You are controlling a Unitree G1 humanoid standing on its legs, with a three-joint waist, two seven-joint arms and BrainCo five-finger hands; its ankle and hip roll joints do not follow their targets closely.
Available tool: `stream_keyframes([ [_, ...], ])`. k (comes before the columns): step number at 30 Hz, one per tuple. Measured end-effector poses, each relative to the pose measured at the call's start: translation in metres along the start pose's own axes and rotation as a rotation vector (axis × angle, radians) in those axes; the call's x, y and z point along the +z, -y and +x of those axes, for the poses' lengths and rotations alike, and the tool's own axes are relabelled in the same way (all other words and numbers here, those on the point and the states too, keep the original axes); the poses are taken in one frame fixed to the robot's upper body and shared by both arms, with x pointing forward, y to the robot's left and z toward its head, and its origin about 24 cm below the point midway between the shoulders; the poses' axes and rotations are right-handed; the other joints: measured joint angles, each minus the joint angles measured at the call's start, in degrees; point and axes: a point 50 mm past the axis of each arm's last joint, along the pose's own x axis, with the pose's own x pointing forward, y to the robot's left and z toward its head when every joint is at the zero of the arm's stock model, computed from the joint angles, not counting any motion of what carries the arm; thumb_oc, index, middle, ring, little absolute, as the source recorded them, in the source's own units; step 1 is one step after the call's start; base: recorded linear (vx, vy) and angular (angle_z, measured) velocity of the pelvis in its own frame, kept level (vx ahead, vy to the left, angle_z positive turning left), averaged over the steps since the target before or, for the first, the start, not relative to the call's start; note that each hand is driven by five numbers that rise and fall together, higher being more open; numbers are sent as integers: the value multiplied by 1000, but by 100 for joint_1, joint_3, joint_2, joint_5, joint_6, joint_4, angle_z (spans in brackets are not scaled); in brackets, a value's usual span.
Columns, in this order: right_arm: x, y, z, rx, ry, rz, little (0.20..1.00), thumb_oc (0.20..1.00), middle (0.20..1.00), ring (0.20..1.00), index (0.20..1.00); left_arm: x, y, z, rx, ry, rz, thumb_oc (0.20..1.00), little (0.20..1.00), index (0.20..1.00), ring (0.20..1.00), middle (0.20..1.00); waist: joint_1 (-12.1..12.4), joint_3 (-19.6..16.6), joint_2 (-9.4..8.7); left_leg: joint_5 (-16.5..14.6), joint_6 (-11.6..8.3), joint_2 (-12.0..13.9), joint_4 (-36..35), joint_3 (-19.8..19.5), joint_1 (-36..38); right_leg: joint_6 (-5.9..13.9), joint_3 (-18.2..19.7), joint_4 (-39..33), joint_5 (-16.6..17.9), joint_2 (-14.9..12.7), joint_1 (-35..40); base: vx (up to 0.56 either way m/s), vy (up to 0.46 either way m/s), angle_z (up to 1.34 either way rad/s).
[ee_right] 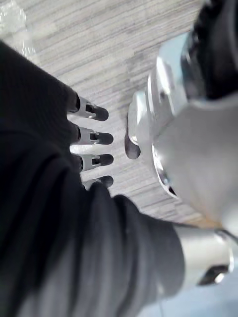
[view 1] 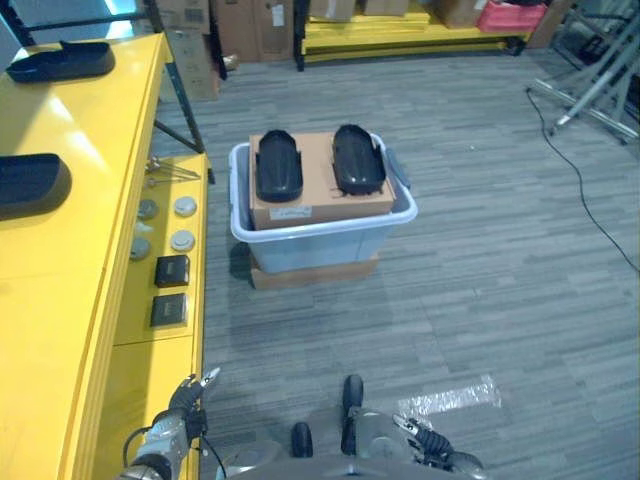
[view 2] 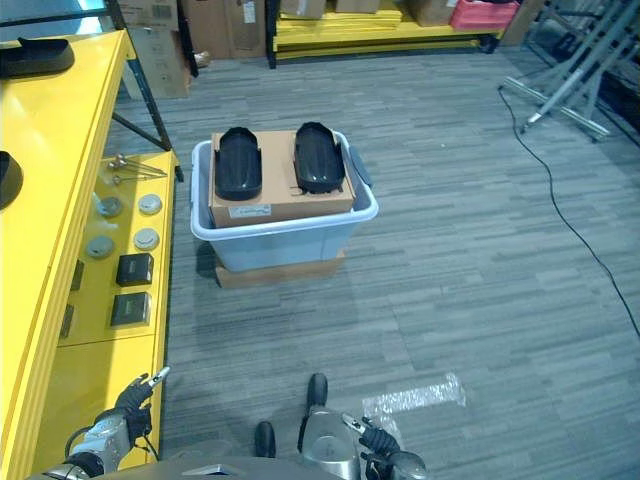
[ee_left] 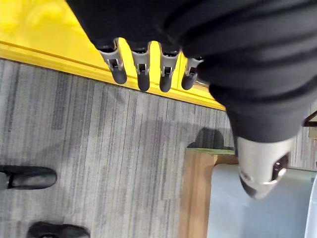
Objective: Move parts from the plastic box to the shelf.
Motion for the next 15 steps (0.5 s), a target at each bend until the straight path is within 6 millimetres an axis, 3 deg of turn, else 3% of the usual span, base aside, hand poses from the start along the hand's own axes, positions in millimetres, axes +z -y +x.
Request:
stream_keyframes([
  [1,7,-3,3,12,13,-18,1000,1000,1000,1000,1000,-7,-5,-2,33,-20,-59,1000,1000,1000,1000,1000,151,-68,-165,-42,-67,-83,704,53,-262,-335,-44,158,-214,102,7,166,-254,-1],
  [3,12,-2,3,12,24,-28,1000,1000,1000,1000,1000,-17,-12,-5,64,-52,-98,1000,1000,1000,1000,1000,313,-183,-487,-54,-92,-358,1769,314,-717,-695,2,-119,-12,-102,149,131,-218,2],
  [4,19,7,2,-7,40,-68,1000,1000,1000,1000,1000,-28,-7,-7,66,-99,-122,1000,1000,1000,1000,1000,396,-167,-430,-227,-154,-163,3376,466,-1507,-637,-17,-378,-1,-91,478,221,-150,14],
  [5,23,9,2,-9,45,-83,1000,1000,1000,1000,1000,-31,-7,-8,67,-110,-120,1000,1000,1000,1000,1000,495,-176,-390,-341,-190,95,3610,502,-1759,-672,-44,-485,-33,-29,603,240,-61,17],
  [7,35,10,3,-7,81,-90,1000,1000,1000,1000,1000,-41,-8,-11,68,-143,-118,1000,1000,1000,1000,1000,589,-94,-343,-358,-185,487,3037,547,-2105,-613,-84,-682,-107,95,781,253,38,8],
  [8,38,11,3,-10,88,-94,1000,1000,1000,1000,1000,-44,-5,-12,59,-153,-110,1000,1000,1000,1000,1000,598,-25,-326,-324,-208,512,2472,609,-2098,-532,-98,-759,-81,98,876,199,20,11],
  [10,50,11,5,-9,115,-103,1000,1000,1000,1000,1000,-65,-2,-21,48,-207,-115,1000,1000,1000,1000,1000,662,94,-281,38,-435,308,905,627,-2125,-367,-29,-959,-52,135,1066,107,7,-9],
  [13,52,10,5,-4,126,-113,1000,1000,1000,1000,1000,-74,-6,-25,54,-248,-75,1000,1000,1000,1000,1000,663,277,-222,514,-189,371,552,1100,-2087,-359,-219,-991,-173,233,1347,166,52,-4],
  [15,33,18,0,-31,106,-37,1000,1000,1000,1000,1000,-73,-9,-24,48,-239,0,1000,1000,1000,1000,1000,681,248,-258,621,-42,391,465,1080,-1596,-226,-255,-943,-427,306,1685,189,37,22],
])
